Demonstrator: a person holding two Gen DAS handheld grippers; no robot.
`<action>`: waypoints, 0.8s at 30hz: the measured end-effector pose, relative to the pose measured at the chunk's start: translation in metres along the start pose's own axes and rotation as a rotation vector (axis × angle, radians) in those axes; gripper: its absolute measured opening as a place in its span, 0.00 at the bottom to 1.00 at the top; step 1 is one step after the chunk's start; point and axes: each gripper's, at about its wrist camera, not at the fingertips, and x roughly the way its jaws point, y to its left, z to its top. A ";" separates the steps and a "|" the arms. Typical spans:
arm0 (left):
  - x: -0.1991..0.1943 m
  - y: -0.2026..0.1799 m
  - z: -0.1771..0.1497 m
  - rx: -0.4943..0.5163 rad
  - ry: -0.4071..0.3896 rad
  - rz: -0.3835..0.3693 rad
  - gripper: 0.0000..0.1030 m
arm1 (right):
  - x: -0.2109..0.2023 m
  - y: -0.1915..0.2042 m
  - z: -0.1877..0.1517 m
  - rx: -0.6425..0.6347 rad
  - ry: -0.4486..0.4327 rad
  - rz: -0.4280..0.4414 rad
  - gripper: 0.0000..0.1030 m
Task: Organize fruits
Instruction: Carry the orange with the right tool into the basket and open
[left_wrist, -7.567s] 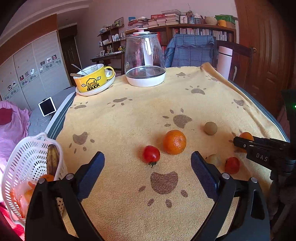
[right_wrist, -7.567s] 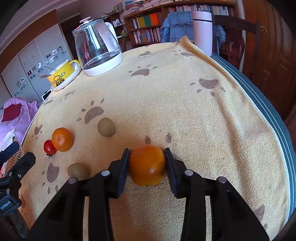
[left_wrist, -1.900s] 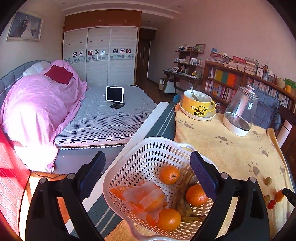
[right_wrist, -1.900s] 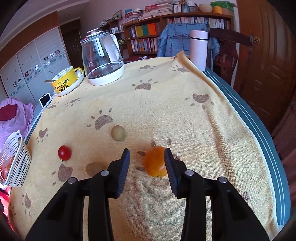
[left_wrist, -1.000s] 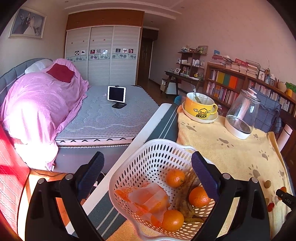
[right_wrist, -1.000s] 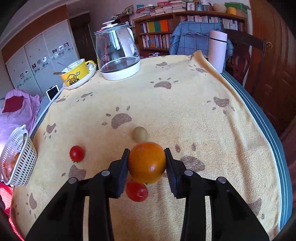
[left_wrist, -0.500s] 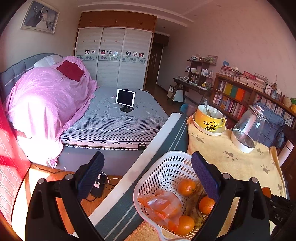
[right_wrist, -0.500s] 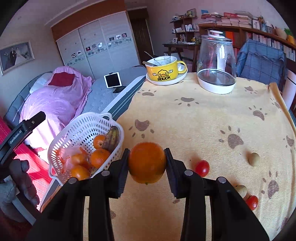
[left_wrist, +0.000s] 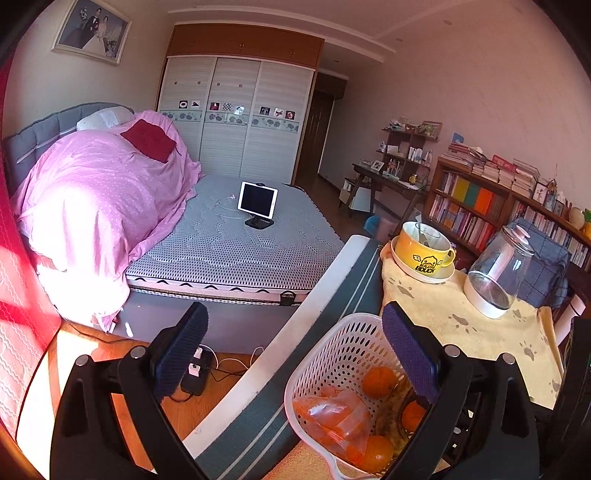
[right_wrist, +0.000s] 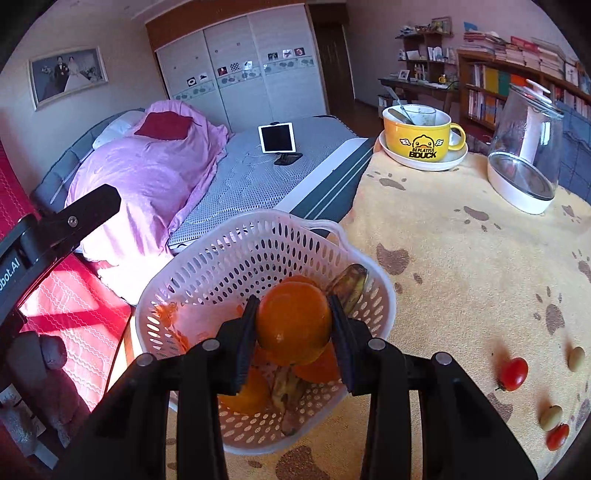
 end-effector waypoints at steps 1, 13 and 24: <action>0.000 0.001 0.000 -0.002 0.001 0.001 0.94 | 0.004 0.001 0.001 0.001 0.006 0.018 0.37; 0.004 0.000 -0.001 0.011 0.010 0.003 0.94 | -0.005 -0.020 -0.008 0.091 -0.017 0.017 0.37; 0.001 -0.012 -0.003 0.045 0.004 -0.008 0.94 | -0.021 -0.031 -0.020 0.133 -0.035 -0.008 0.44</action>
